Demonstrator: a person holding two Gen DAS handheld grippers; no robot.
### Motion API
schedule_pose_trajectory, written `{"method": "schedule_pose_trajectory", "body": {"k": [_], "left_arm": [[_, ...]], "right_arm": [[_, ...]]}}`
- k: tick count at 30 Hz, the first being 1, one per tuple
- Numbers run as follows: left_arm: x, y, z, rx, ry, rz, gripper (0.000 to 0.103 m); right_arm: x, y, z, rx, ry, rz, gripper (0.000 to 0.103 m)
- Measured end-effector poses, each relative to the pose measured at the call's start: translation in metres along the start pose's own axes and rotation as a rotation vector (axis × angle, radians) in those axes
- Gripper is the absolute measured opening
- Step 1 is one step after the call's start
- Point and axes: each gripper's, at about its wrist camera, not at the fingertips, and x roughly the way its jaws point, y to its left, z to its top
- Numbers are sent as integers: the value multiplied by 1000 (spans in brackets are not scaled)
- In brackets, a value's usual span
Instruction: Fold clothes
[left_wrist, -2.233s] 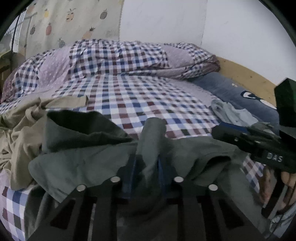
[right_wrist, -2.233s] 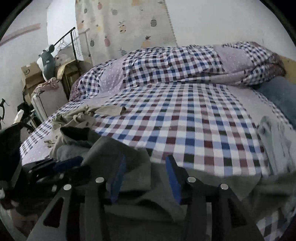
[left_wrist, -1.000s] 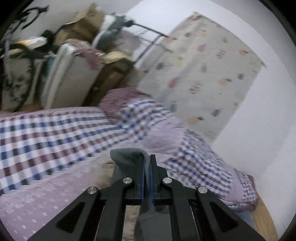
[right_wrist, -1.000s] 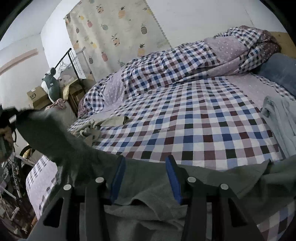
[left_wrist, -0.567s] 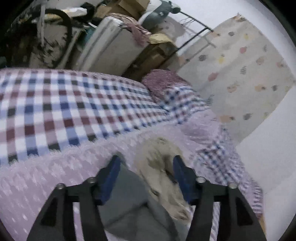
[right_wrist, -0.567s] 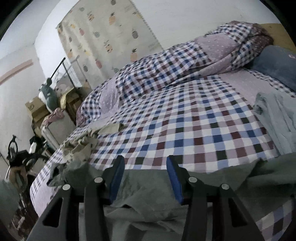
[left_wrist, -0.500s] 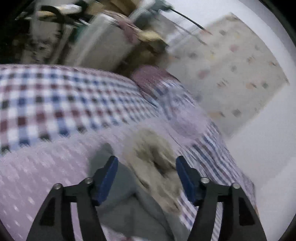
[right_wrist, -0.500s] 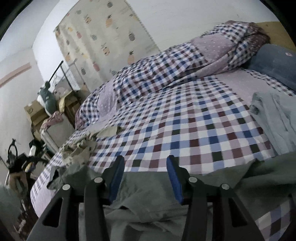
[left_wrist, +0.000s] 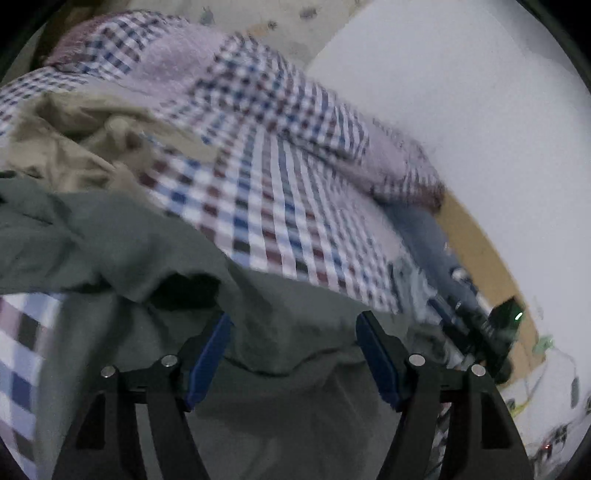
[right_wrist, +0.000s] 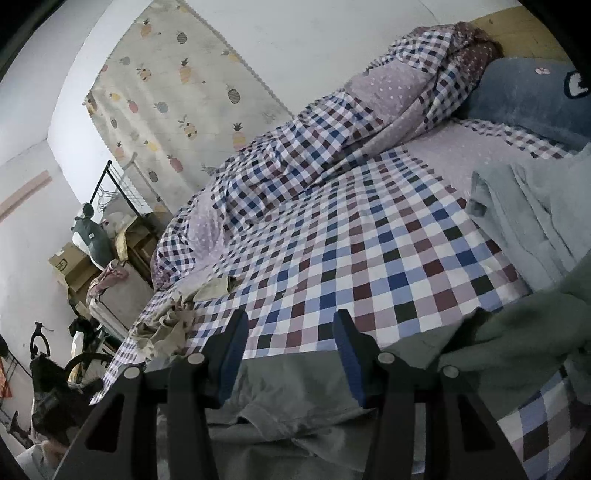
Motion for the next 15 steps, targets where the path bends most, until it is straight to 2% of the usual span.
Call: {"method": "schedule_pose_trajectory", "body": {"k": [11, 13, 14, 15], "left_arm": [[40, 2, -15, -35, 93, 81, 74], [45, -2, -19, -29, 110, 88, 69], [46, -3, -18, -39, 107, 90, 60], [47, -3, -17, -48, 104, 92, 43]], "right_arm": [[-4, -12, 4, 24, 8, 12, 51], [-3, -14, 4, 34, 19, 21, 52], [-2, -15, 4, 37, 28, 26, 52], [-1, -15, 3, 37, 40, 28, 52]]}}
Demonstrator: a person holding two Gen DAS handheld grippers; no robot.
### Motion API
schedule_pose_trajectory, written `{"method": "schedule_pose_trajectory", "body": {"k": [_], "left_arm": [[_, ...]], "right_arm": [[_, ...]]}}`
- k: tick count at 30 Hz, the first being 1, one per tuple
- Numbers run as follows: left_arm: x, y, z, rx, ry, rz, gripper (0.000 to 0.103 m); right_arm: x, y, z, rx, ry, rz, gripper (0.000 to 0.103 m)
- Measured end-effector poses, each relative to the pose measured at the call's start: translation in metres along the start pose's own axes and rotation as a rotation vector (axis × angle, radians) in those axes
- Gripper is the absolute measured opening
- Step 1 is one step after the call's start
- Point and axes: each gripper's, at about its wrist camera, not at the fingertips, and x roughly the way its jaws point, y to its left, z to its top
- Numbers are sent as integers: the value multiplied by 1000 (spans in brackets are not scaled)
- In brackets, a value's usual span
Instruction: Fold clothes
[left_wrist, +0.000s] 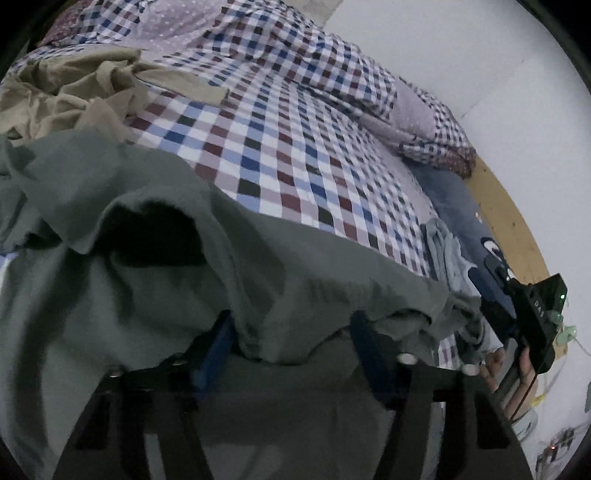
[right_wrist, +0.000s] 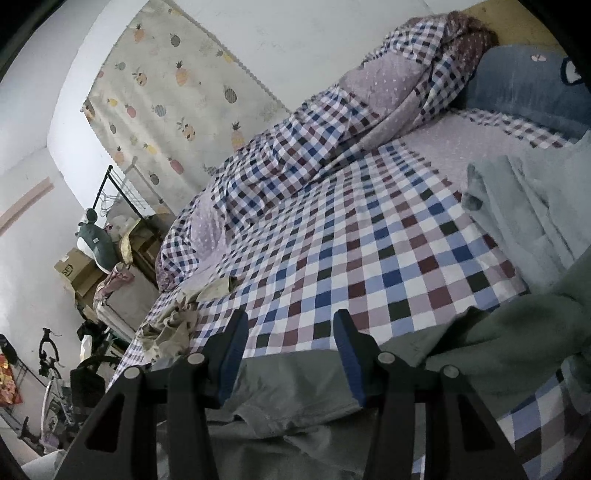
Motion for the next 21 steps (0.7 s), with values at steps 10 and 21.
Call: {"method": "schedule_pose_trajectory", "body": {"k": [10, 21], "left_arm": [[-22, -17, 26, -19, -127, -47, 1], [-47, -47, 97, 34, -209, -71, 0]], "right_arm": [[4, -5, -13, 32, 97, 107, 52], [-1, 9, -8, -163, 102, 97, 53]]}}
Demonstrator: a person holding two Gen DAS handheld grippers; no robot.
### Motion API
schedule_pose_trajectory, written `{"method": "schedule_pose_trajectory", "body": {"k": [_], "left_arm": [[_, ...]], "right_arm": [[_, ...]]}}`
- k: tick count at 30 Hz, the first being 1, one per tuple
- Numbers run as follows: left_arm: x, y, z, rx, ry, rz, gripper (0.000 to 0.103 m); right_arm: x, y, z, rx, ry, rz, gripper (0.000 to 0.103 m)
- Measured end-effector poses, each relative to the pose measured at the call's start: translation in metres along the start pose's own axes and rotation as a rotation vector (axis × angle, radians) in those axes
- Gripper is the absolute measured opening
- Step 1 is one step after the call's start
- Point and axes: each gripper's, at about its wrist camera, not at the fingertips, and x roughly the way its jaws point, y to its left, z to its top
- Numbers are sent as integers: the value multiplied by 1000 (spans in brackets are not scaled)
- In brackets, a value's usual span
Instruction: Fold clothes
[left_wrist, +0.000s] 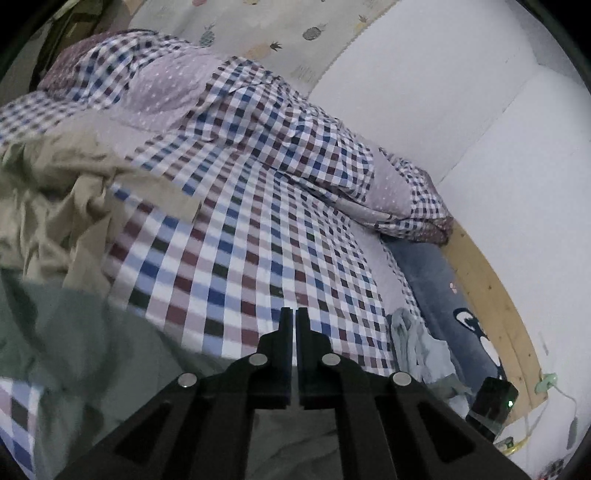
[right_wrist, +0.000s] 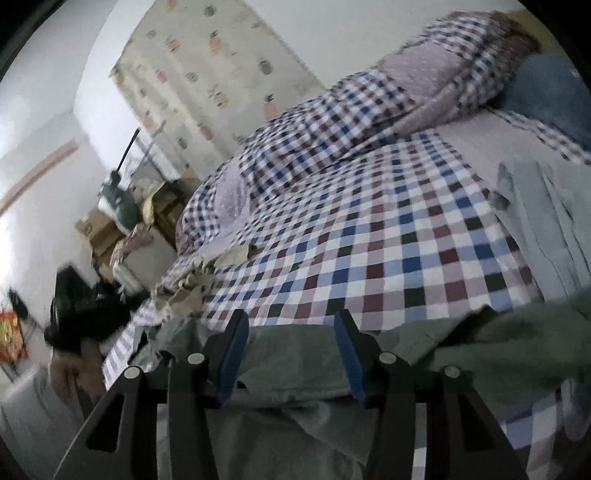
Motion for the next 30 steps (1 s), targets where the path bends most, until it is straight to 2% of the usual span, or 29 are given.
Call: {"method": "schedule_pose_trajectory", "body": {"k": [4, 7, 11, 12, 14, 18, 22, 26, 30], "left_arm": [[6, -11, -12, 98, 86, 30, 0], [9, -10, -33, 126, 136, 57, 6], [10, 6, -61, 121, 158, 101, 43], [12, 9, -67, 118, 167, 110, 49], [15, 15, -77, 114, 185, 128, 51], [26, 20, -93, 137, 230, 178, 51], [31, 17, -104, 162, 259, 211, 51], [24, 12, -116, 221, 256, 275, 63], [30, 11, -122, 258, 256, 338, 65]], "right_arm": [[2, 22, -1, -223, 43, -11, 53], [3, 37, -12, -391, 83, -21, 52], [14, 49, -31, -508, 153, -22, 51], [16, 52, -36, -536, 169, -26, 51], [22, 58, -46, -591, 200, -49, 51], [30, 60, -58, -634, 234, -78, 50], [31, 59, -57, -637, 226, -97, 50], [27, 58, -52, -633, 199, -105, 50], [26, 57, -49, -634, 194, -116, 50]]}}
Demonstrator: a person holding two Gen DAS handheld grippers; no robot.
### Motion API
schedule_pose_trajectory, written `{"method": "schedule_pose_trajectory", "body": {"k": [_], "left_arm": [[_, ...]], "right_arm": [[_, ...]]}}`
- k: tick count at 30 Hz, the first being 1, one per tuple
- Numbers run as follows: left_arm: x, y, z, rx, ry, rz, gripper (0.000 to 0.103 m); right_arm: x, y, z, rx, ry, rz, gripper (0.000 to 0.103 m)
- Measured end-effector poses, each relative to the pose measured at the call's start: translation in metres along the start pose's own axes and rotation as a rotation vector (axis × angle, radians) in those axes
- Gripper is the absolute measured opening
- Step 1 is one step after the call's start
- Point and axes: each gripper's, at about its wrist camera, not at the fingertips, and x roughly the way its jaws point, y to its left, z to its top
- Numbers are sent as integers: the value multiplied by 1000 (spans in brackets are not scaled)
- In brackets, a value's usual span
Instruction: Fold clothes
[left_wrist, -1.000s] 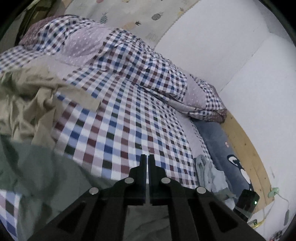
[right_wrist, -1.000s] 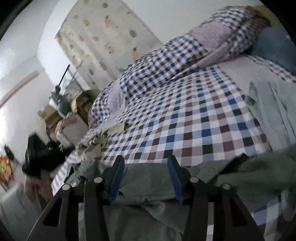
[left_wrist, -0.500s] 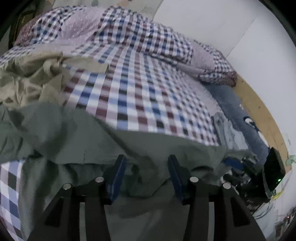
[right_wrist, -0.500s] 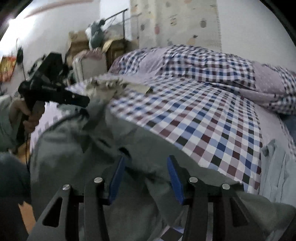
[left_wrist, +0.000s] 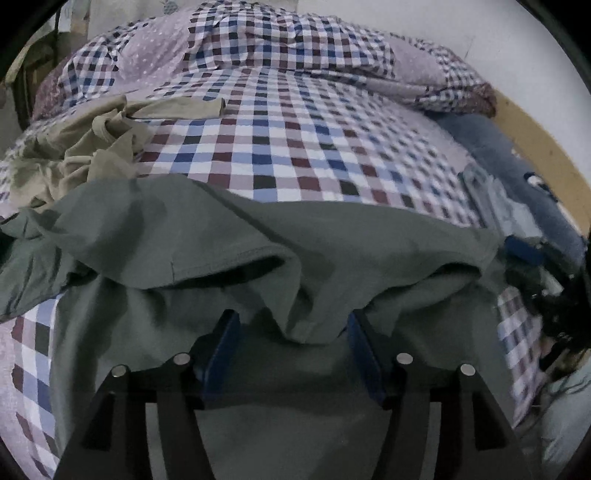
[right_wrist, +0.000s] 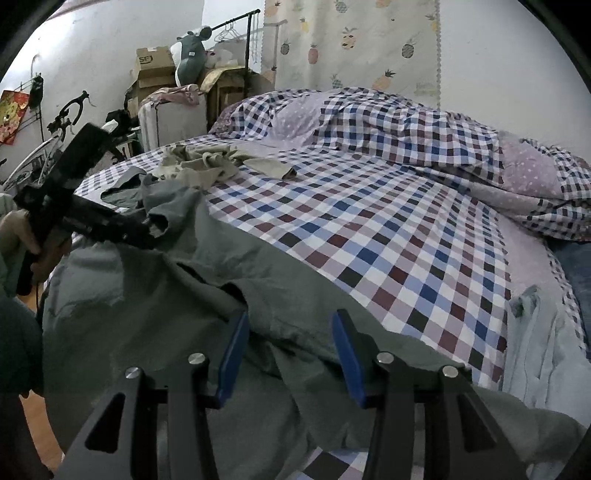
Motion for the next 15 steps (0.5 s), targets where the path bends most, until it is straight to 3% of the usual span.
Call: {"method": "schedule_pose_trajectory", "body": {"k": [2, 4, 6, 9, 15], "left_arm": [[5, 2, 4, -26, -15, 4, 65], [9, 5, 5, -54, -31, -5, 57], [14, 5, 5, -75, -35, -13, 9], [14, 13, -1, -136, -79, -45, 3], [2, 43, -4, -309, -163, -204, 3]], "right_arm": [[0, 1, 0, -5, -2, -4, 50], [-1, 2, 0, -15, -3, -10, 50], [-1, 5, -2, -30, -1, -16, 50], [3, 11, -5, -63, 19, -33, 50], [9, 22, -6, -114, 30, -29, 48]]}}
